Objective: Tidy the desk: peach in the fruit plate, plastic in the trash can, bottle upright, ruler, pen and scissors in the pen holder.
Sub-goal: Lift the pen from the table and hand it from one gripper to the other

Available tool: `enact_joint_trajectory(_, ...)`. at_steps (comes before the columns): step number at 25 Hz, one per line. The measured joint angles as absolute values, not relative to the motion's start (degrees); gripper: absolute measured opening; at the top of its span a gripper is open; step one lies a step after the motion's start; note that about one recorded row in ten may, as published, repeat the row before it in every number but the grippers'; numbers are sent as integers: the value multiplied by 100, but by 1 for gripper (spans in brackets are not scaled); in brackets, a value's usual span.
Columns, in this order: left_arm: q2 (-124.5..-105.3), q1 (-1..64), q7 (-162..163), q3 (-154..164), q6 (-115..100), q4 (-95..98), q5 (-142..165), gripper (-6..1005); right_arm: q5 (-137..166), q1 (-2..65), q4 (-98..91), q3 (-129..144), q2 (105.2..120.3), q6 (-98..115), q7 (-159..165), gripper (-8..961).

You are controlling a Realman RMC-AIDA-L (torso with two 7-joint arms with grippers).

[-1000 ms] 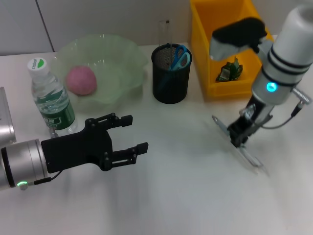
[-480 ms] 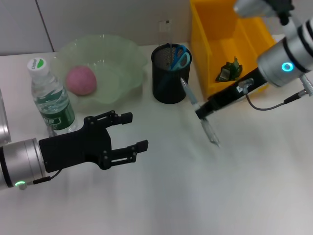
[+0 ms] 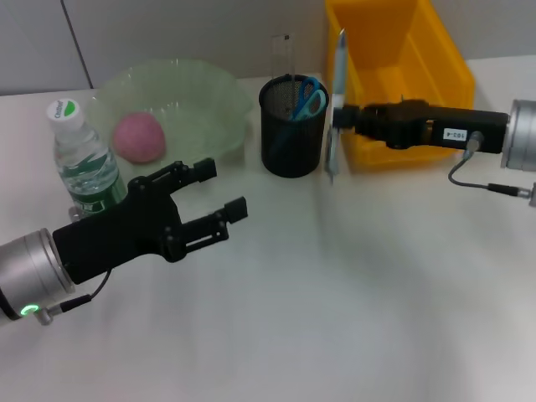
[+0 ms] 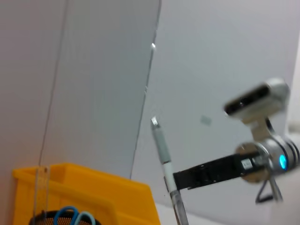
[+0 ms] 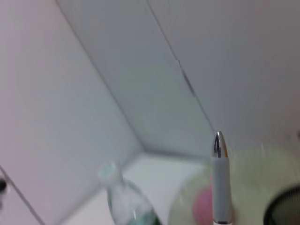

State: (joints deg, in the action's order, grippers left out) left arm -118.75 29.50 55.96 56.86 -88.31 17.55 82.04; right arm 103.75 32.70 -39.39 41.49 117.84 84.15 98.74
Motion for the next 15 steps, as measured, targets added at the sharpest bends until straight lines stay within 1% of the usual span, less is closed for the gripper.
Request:
enact_joint_trajectory(3, -11891, 2977, 5690, 5694, -8855, 1493, 7904, 786, 9603, 3136, -3246, 4004, 11788, 8476, 8856, 112)
enact_joint_trajectory(6, -11902, 3006, 5715, 5709, -8892, 1257, 7634, 786, 8812, 3054, -2546, 3971, 11827, 8550, 8121, 112)
enact_joint_trajectory(11, -11914, 3045, 5656, 5707, -8975, 972, 7438, 787, 7992, 3104, -1572, 3996, 11903, 8636, 7878, 112)
enact_joint_trajectory(15, -11918, 3228, 5354, 5676, -9107, 560, 7297, 787, 7766, 3215, -1096, 3978, 11942, 8854, 7879, 111)
